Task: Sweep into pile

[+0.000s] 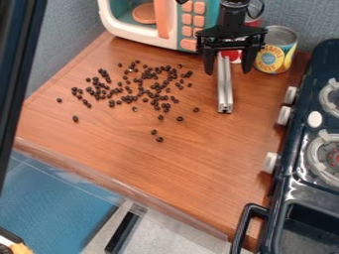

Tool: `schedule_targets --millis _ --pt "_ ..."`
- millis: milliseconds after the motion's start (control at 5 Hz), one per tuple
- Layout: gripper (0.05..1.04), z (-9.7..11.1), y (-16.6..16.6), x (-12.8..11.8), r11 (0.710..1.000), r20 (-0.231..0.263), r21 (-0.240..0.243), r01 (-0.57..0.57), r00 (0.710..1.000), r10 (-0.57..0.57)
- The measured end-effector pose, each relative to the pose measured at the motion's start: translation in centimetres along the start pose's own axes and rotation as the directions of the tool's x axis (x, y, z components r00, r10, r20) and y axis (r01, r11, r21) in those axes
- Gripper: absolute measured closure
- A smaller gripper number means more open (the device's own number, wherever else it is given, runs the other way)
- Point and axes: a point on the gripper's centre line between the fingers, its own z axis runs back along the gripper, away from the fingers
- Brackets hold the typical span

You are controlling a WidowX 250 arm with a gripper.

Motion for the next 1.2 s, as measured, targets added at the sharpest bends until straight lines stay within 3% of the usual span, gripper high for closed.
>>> schedule_targets --millis 200,600,800,1200 --pt "0.084 -2.2 0.4 -0.6 1.0 -0.045 0.029 -0.004 0.999 0.006" --pt "0.085 -2.8 0.5 -0.4 0.999 -0.029 0.034 -0.004 1.0 0.005" --pt "0.134 -3.2 0.6 -0.5 0.999 -0.029 0.035 0.006 1.0 -0.005" --pt "0.686 -3.6 0.4 -0.7 1.0 -0.029 0.023 0.009 1.0 -0.008"
